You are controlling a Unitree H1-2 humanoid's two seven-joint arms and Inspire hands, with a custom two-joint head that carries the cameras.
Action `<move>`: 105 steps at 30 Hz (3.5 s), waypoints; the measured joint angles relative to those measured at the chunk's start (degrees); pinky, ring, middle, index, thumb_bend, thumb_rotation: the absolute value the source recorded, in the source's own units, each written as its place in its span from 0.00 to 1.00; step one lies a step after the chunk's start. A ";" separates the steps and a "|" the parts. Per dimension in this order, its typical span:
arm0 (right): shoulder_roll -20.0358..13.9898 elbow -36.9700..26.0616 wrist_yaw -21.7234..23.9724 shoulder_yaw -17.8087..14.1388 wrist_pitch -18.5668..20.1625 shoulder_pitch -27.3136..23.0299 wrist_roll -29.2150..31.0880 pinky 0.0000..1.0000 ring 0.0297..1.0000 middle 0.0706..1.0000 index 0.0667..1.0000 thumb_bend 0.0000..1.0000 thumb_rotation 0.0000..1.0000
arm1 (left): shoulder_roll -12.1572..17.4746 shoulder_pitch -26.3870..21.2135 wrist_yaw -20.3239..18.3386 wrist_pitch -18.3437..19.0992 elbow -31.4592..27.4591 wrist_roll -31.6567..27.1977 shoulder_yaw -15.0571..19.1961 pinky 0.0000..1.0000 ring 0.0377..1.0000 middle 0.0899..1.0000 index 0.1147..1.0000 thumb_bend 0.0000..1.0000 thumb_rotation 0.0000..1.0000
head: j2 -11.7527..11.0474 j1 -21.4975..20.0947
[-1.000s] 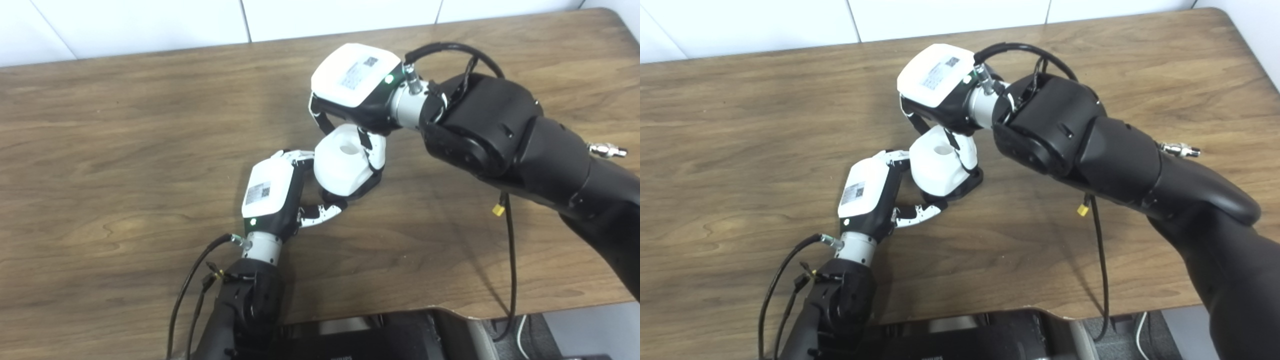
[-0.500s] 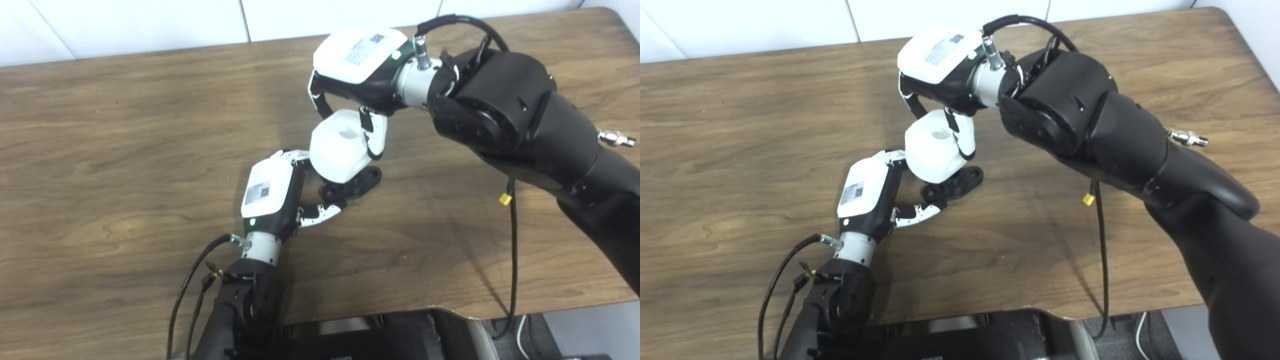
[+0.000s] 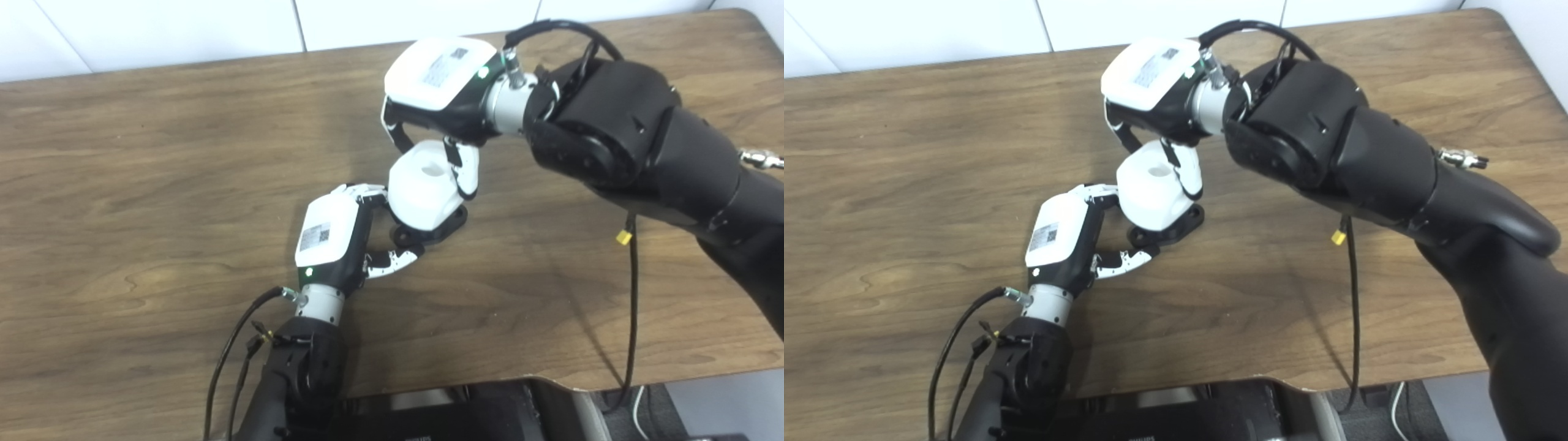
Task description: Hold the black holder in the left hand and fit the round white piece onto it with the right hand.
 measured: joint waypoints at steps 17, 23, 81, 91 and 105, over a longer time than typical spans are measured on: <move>1.16 -0.13 0.00 0.39 0.00 1.60 -1.76 0.68 0.86 0.72 0.44 0.52 0.13 | -0.04 0.00 -0.12 0.05 -0.01 0.08 0.00 0.89 0.80 0.73 0.42 0.52 0.06 | 0.09 -0.09; 1.63 -0.17 0.00 0.40 0.00 1.88 -3.04 0.68 0.86 0.71 0.44 0.52 0.13 | -0.08 0.00 -0.14 0.06 -0.01 0.09 0.00 0.89 0.80 0.72 0.42 0.52 0.06 | 0.18 0.00; -0.32 -1.83 -0.01 11.84 0.03 -3.13 -8.88 0.60 0.81 0.69 0.45 0.52 0.13 | -0.05 0.03 -1.55 1.09 -1.08 0.07 -0.07 0.89 0.80 0.73 0.42 0.52 0.06 | 0.97 -1.23; -0.28 -1.80 -0.01 9.95 0.04 -2.04 -8.65 0.61 0.81 0.68 0.45 0.52 0.13 | -0.07 0.03 -1.54 1.09 -1.08 0.03 -0.05 0.88 0.80 0.73 0.42 0.52 0.06 | 0.79 -1.05; -0.06 -1.20 0.00 1.65 0.04 0.35 0.09 0.65 0.86 0.74 0.44 0.52 0.14 | -0.09 0.00 -1.46 1.09 -1.07 0.00 0.04 0.89 0.80 0.73 0.42 0.52 0.06 | 0.53 -0.97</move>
